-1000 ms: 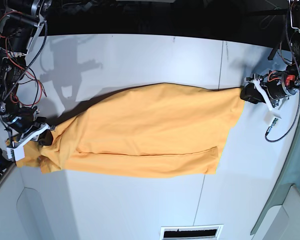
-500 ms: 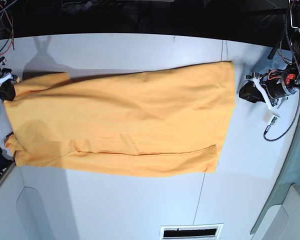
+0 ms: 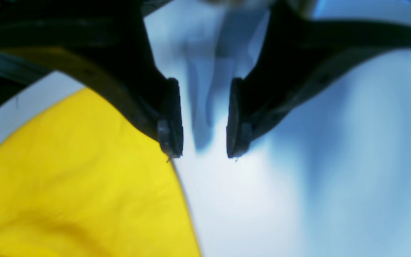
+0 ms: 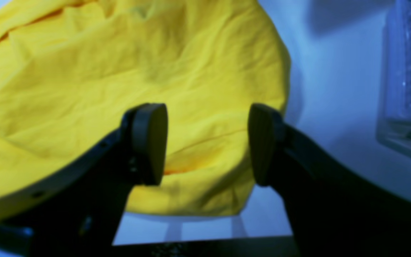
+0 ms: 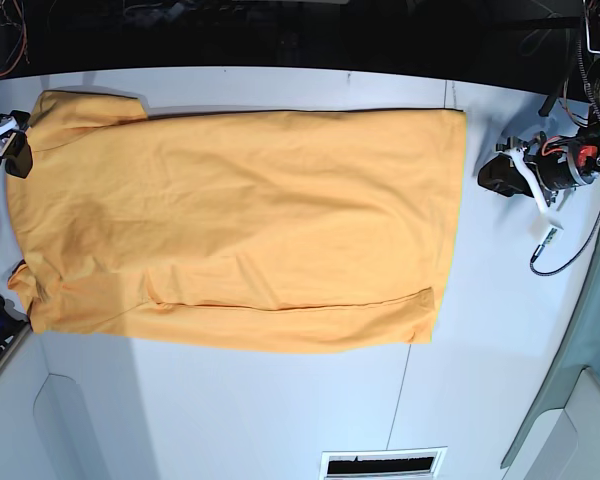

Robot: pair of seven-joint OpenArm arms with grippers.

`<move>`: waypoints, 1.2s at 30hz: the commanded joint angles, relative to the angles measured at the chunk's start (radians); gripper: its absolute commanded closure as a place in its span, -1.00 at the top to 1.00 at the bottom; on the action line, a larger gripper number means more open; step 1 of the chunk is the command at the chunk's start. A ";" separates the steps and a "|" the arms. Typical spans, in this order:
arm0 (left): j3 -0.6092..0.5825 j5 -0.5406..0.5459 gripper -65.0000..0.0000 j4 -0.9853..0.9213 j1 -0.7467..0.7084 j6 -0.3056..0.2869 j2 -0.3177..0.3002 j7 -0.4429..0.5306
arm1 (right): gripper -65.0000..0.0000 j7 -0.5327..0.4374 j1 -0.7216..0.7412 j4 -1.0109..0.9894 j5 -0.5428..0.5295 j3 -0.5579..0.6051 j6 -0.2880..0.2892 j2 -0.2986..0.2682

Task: Layout the t-shirt on the table in an organized manner, then fold the t-shirt properly
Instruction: 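Release the shirt with both grippers and move them aside, then grasp the shirt's two hem corners with the left and right grippers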

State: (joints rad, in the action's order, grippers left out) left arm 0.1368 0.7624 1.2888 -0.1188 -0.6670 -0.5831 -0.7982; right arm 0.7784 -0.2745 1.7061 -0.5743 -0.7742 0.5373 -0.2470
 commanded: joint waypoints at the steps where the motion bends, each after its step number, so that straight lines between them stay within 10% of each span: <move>1: 0.009 0.031 -0.24 0.015 -0.007 -0.030 -0.035 0.006 | 0.10 -0.022 0.002 0.012 0.005 -0.006 -0.015 -0.018; 27: 0.008 0.352 -0.03 0.094 -0.134 -0.031 0.005 -0.142 | 0.10 -0.129 0.003 -0.291 0.032 -0.004 -0.043 -0.125; 36: 0.008 0.332 -0.03 0.094 -0.143 -0.031 0.087 -0.150 | 0.10 -0.138 0.002 -0.447 -0.032 0.048 0.035 -0.135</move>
State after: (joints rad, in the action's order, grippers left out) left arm 0.1383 1.0740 1.3705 -0.2676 -0.6884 -0.4820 -0.9573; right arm 0.6456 -0.2737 1.2518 -0.6029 -0.7208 0.5655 -0.3603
